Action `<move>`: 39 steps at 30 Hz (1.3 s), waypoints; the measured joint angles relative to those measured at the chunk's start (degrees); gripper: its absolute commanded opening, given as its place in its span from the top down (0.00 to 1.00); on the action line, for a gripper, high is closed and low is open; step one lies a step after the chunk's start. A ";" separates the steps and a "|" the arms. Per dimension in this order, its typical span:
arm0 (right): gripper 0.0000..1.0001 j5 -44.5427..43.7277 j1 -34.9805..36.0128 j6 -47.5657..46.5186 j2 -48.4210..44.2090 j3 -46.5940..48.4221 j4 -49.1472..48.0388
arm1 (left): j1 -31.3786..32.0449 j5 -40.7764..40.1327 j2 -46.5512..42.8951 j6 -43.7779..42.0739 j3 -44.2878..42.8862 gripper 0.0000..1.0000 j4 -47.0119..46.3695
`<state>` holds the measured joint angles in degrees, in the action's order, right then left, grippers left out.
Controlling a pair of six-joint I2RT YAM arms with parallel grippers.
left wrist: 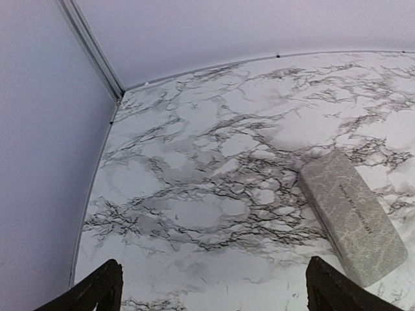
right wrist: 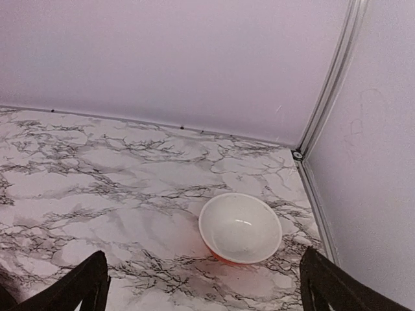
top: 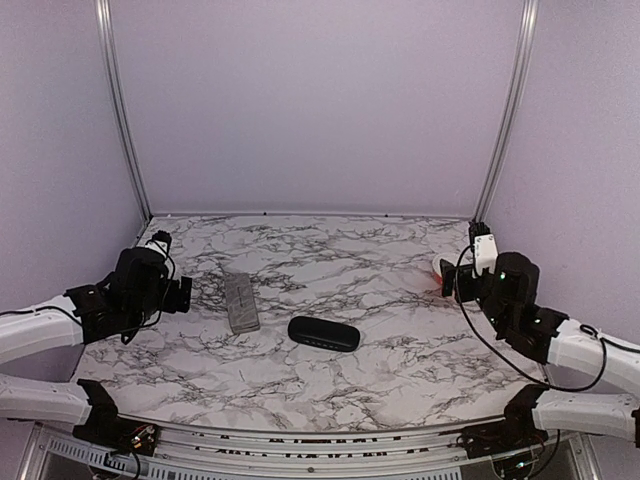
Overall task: Organize the sunglasses
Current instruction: Reset both arms
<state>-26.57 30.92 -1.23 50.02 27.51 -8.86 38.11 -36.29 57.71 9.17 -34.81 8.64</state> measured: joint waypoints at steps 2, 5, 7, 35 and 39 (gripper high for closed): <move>0.00 -2.89 -0.09 -1.09 -3.08 -6.47 -4.68 | -1.62 -2.56 -3.45 -1.33 5.73 0.01 -5.20; 0.00 -5.55 -0.46 -3.45 -6.08 -13.60 -11.26 | -3.85 -5.99 -9.49 -3.26 15.76 0.01 -14.75; 0.00 -6.45 -0.57 -5.31 -6.95 -17.05 -15.56 | -5.27 -7.26 -12.07 -4.24 20.35 0.01 -18.60; 0.00 8.70 -22.67 -9.70 45.03 -24.02 -75.43 | -33.16 18.86 18.82 -8.50 22.95 0.01 -66.71; 0.00 9.05 -23.85 -8.46 43.87 -20.04 -74.97 | -34.12 20.90 26.62 -8.98 23.17 0.01 -78.20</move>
<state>-17.52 7.07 -9.69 93.89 7.46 -83.83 3.99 -15.40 84.33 0.19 -11.64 -69.56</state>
